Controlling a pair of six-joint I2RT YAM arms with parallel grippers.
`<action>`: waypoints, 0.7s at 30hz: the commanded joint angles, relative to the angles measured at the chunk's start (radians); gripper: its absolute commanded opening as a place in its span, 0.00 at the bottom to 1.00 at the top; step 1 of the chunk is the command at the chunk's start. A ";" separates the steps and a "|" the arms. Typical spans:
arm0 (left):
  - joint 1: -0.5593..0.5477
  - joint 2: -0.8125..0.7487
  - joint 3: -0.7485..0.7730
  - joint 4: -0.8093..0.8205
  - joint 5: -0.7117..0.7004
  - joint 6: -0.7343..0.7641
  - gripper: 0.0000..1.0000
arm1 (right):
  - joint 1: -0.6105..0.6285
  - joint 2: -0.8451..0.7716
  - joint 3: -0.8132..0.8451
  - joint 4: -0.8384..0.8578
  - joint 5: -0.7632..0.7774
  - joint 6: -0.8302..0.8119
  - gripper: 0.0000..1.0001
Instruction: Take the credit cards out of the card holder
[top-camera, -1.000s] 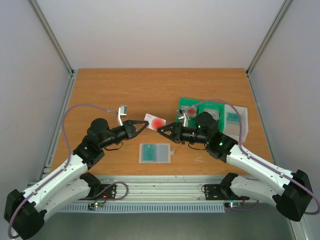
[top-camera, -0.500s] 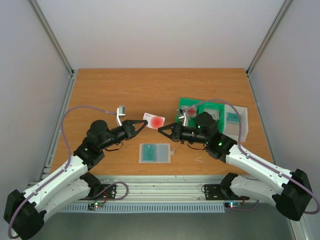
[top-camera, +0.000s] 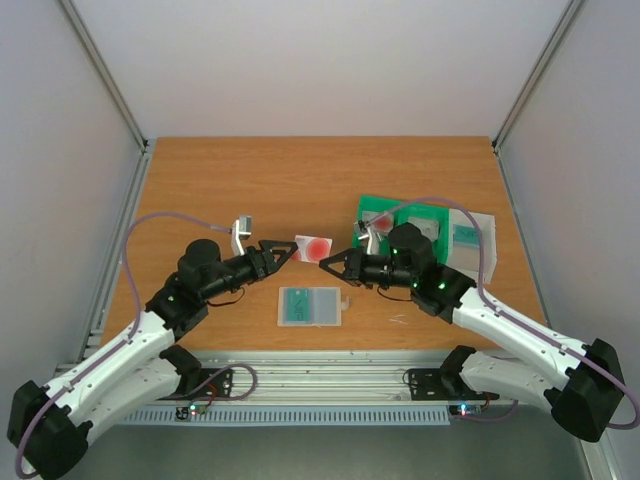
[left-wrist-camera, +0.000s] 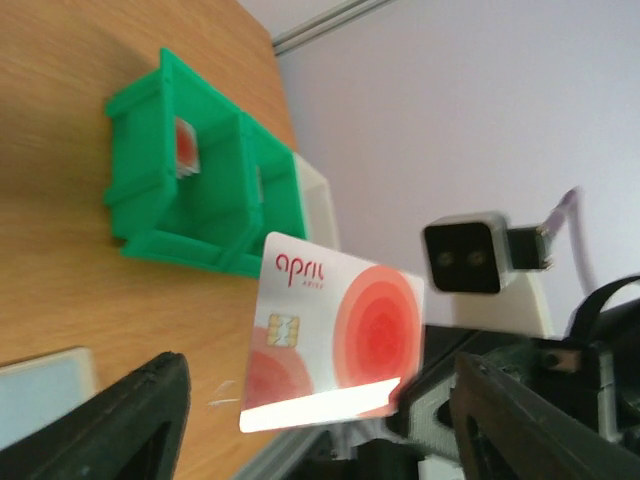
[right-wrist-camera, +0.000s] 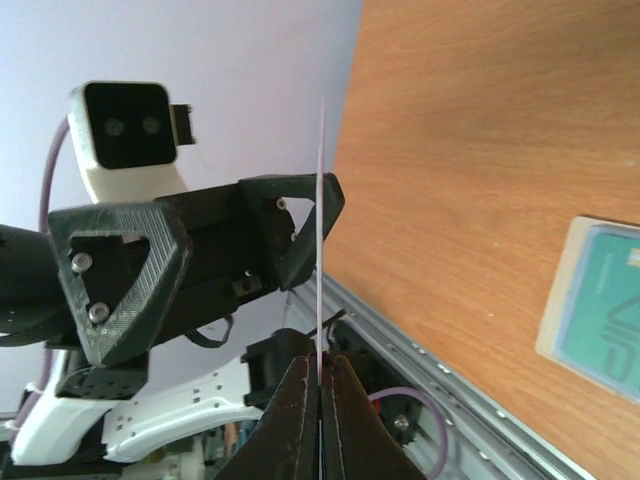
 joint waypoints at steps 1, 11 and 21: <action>0.001 -0.023 0.062 -0.128 -0.039 0.093 0.78 | -0.029 -0.003 0.102 -0.205 0.025 -0.139 0.01; 0.001 -0.006 0.129 -0.366 -0.038 0.246 0.99 | -0.224 0.056 0.221 -0.507 -0.049 -0.336 0.01; 0.001 0.037 0.092 -0.399 0.002 0.316 0.99 | -0.373 0.172 0.357 -0.731 0.052 -0.501 0.01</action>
